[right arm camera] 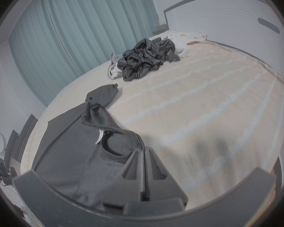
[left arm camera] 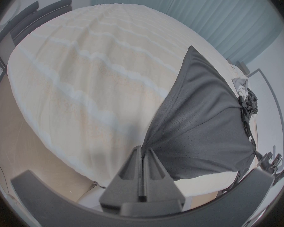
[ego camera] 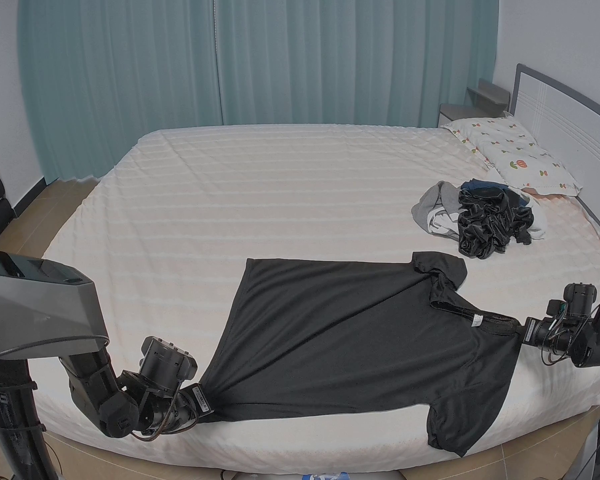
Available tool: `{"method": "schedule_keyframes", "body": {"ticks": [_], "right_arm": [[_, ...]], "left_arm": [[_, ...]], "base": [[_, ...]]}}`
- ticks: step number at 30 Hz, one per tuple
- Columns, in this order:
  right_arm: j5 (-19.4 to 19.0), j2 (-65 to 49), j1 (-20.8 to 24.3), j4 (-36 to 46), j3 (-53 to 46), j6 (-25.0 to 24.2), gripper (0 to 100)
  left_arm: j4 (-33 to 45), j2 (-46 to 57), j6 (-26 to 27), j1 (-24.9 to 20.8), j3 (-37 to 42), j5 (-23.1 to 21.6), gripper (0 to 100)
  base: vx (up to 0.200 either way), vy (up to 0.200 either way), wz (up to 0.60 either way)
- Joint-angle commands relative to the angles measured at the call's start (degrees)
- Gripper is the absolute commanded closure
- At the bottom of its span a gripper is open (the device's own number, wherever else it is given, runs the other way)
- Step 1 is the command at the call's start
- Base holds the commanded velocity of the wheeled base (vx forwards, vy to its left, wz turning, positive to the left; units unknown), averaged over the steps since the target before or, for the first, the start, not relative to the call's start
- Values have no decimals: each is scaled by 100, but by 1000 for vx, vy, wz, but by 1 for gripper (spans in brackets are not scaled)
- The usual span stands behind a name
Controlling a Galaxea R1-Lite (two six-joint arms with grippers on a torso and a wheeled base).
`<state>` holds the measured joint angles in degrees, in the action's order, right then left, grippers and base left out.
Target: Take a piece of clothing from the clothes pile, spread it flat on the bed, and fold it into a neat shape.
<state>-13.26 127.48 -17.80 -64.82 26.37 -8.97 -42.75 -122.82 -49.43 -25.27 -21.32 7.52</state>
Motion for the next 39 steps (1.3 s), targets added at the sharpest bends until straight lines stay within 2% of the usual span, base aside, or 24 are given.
{"method": "schedule_keyframes", "body": {"ticks": [1, 4, 10, 13, 18, 24, 25, 26, 27, 32, 35, 37, 39], "right_arm": [[34, 418, -4, -180, 61, -17, 100], [184, 453, -22, -409, 176, -34, 100], [201, 357, -31, -418, 325, -43, 100], [201, 313, -22, -418, 369, -96, 100], [219, 313, -4, -418, 483, -447, 100], [219, 471, -4, -418, 413, -456, 100], [236, 541, -4, -418, 457, -474, 100], [236, 559, -13, -418, 439, -465, 100], [245, 585, -13, -418, 431, -465, 0], [236, 436, -13, -418, 404, -491, 0], [184, -39, -66, -312, 369, -535, 0], [105, -285, -136, -303, 237, -773, 0], [-133, -540, -154, -303, -35, -1010, 0]], "left_arm": [[13, 30, 57, -101, 128, 4, 100], [223, 65, 48, -277, 137, 4, 100], [760, 285, 30, -496, 128, 4, 100], [839, 303, 21, -567, 128, 4, 100], [1041, 303, 13, -690, 102, 4, 100], [1041, 303, -5, -690, 58, -14, 100], [1041, 285, -5, -690, 49, -40, 0], [1032, 267, -5, -690, 40, -40, 0], [1032, 259, -5, -690, 14, -31, 0], [1032, 338, -5, -602, -39, -14, 0], [1041, 593, -5, -347, -144, -14, 0], [1041, 751, -5, -171, -206, -40, 0], [1023, 847, 4, -101, -206, -119, 0]], "base": [[0, 0, 0], [0, 0, 0], [0, 0, 0], [0, 0, 0], [0, 0, 0], [0, 0, 0], [0, 0, 0], [0, 0, 0], [0, 0, 0], [0, 0, 0], [0, 0, 0], [0, 0, 0], [0, 0, 0]]}}
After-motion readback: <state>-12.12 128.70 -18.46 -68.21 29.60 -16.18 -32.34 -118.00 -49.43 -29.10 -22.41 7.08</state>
